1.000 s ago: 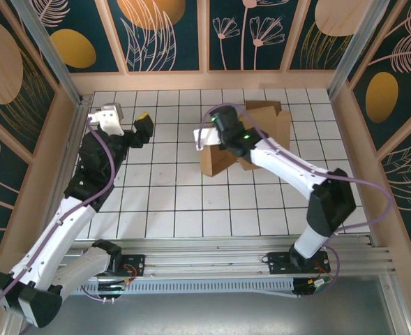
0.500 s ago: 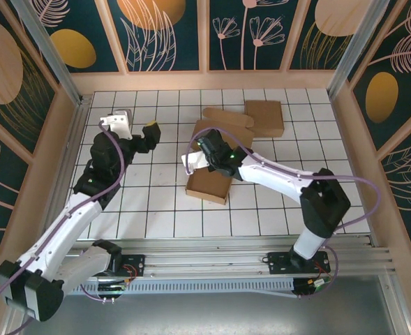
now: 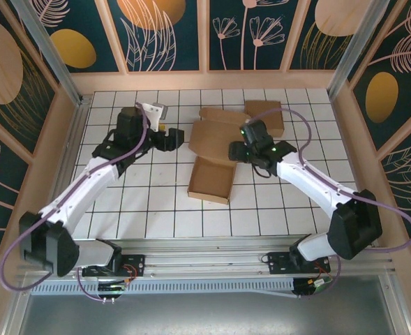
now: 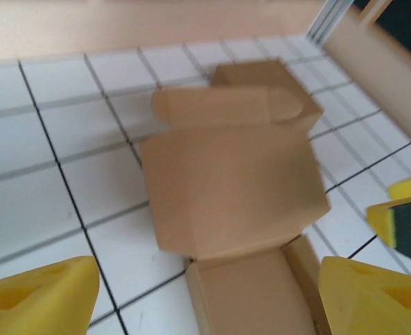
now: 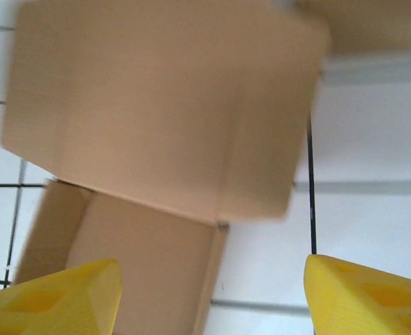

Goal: Fold the paper box

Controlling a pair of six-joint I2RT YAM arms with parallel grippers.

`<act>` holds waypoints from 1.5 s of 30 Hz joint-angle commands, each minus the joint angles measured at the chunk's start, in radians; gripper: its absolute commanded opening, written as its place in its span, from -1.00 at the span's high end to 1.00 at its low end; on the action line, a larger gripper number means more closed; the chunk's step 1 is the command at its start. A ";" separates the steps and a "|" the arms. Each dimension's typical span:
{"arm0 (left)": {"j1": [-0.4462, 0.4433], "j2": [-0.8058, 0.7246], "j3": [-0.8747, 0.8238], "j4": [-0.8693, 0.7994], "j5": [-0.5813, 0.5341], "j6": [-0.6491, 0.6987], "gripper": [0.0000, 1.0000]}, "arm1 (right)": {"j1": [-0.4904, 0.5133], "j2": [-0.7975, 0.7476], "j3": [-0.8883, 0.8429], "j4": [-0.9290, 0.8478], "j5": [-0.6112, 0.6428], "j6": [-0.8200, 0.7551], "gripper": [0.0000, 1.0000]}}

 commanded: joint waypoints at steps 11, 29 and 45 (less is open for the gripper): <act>0.015 0.448 0.260 -0.135 -0.068 -0.082 -0.47 | -0.016 0.238 -0.125 0.346 -0.196 0.179 0.14; 0.189 0.617 0.469 -0.176 0.170 -0.015 -0.68 | -0.087 0.332 0.099 0.427 -0.263 -0.148 -0.06; 0.193 0.598 0.303 -0.038 0.204 -0.240 -0.33 | -0.352 0.813 0.880 -0.004 -0.819 -0.512 -0.36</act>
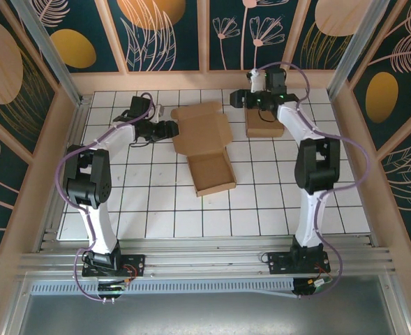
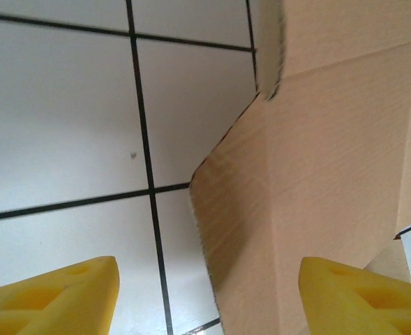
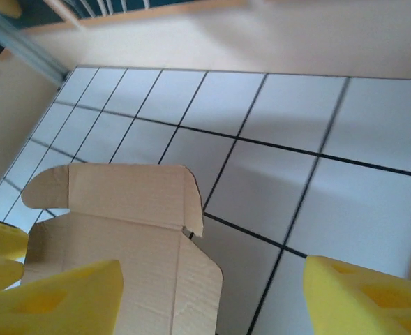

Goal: Fold the paper box

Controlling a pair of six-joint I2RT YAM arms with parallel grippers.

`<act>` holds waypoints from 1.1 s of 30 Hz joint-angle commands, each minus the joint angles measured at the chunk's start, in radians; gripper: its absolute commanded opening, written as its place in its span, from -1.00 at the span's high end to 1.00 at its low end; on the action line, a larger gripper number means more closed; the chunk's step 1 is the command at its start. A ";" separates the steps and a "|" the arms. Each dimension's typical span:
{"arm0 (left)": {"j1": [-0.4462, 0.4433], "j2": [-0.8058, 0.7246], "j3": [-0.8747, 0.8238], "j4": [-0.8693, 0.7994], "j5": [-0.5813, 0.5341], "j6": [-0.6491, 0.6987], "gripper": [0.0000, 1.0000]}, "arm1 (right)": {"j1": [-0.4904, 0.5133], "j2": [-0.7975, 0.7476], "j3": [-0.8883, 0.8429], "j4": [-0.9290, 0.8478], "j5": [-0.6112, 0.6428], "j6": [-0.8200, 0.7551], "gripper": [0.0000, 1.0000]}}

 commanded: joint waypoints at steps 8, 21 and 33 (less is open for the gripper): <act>0.005 0.017 -0.039 0.134 0.131 -0.078 -0.03 | 0.032 0.215 0.191 -0.252 -0.215 -0.087 -0.24; 0.005 0.051 0.002 0.101 0.158 -0.061 0.80 | 0.039 0.204 0.167 -0.213 -0.193 -0.061 0.69; 0.005 -0.009 0.119 0.217 0.065 0.005 1.00 | 0.161 0.018 0.120 -0.044 0.178 -0.018 0.90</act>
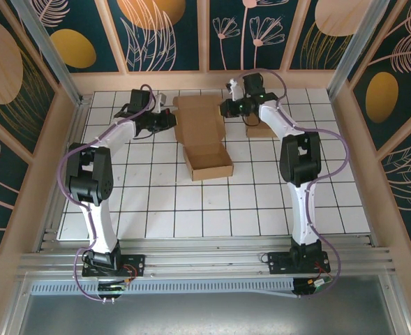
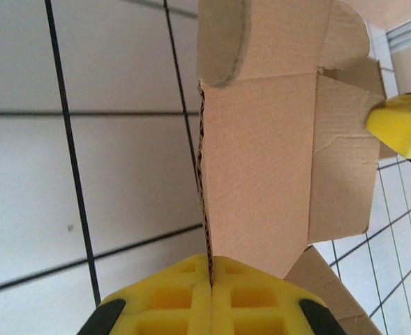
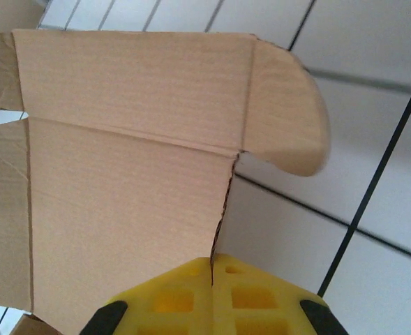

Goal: Fold the paper box

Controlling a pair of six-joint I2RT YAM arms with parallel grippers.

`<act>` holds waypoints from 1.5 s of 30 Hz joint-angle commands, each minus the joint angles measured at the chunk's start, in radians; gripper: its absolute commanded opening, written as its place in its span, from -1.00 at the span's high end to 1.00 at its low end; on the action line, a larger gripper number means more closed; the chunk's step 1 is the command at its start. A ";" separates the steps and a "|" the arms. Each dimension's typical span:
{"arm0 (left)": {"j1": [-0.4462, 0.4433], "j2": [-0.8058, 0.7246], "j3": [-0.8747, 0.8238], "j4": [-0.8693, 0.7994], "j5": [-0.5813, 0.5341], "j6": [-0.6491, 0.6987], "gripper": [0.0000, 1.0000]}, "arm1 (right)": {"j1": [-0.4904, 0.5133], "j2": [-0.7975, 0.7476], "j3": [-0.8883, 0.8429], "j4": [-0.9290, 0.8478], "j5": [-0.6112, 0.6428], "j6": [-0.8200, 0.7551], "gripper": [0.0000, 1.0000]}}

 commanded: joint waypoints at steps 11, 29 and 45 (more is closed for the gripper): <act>-0.069 -0.239 -0.452 0.853 -0.035 0.328 1.00 | 0.283 -0.423 -0.786 0.952 0.631 -0.177 0.95; -0.114 -0.262 -0.660 1.169 -0.007 0.474 1.00 | 0.267 -0.809 -0.729 0.361 0.449 -0.561 -0.89; -0.116 -0.250 -0.663 1.157 0.019 0.584 1.00 | 0.136 -0.245 0.079 -0.373 0.152 -0.990 -0.55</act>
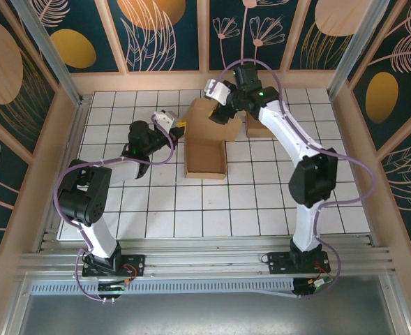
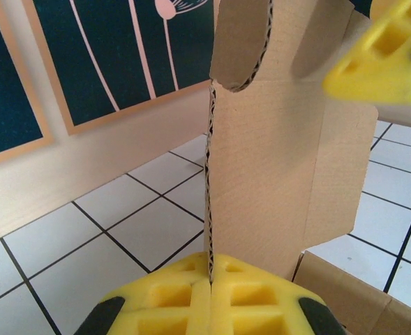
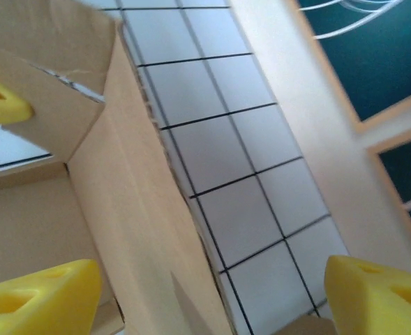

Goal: Fold the paper box

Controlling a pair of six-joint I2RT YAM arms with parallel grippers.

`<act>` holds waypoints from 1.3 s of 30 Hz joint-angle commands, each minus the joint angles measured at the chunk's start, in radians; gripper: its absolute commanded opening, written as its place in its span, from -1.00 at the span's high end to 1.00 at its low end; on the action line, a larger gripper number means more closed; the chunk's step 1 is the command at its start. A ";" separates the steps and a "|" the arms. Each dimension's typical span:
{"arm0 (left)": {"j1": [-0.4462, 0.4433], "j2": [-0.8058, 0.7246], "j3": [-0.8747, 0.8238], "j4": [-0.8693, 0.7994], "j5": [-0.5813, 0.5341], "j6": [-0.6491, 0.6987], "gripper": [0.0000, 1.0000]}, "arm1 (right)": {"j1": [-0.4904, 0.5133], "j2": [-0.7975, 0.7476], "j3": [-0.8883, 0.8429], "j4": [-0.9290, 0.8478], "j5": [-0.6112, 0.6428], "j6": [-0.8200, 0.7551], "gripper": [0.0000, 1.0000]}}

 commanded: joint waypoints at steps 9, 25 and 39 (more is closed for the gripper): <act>-0.004 -0.017 0.012 0.004 -0.012 0.054 0.75 | 0.034 -0.004 0.087 -0.179 0.011 -0.038 0.59; 0.111 -0.232 0.021 -0.435 -0.116 -0.462 0.34 | 0.085 -0.039 0.035 -0.135 0.156 -0.096 0.73; 0.185 0.214 0.440 -0.770 0.205 -0.749 0.75 | 0.118 -0.024 0.073 -0.185 0.165 -0.086 0.80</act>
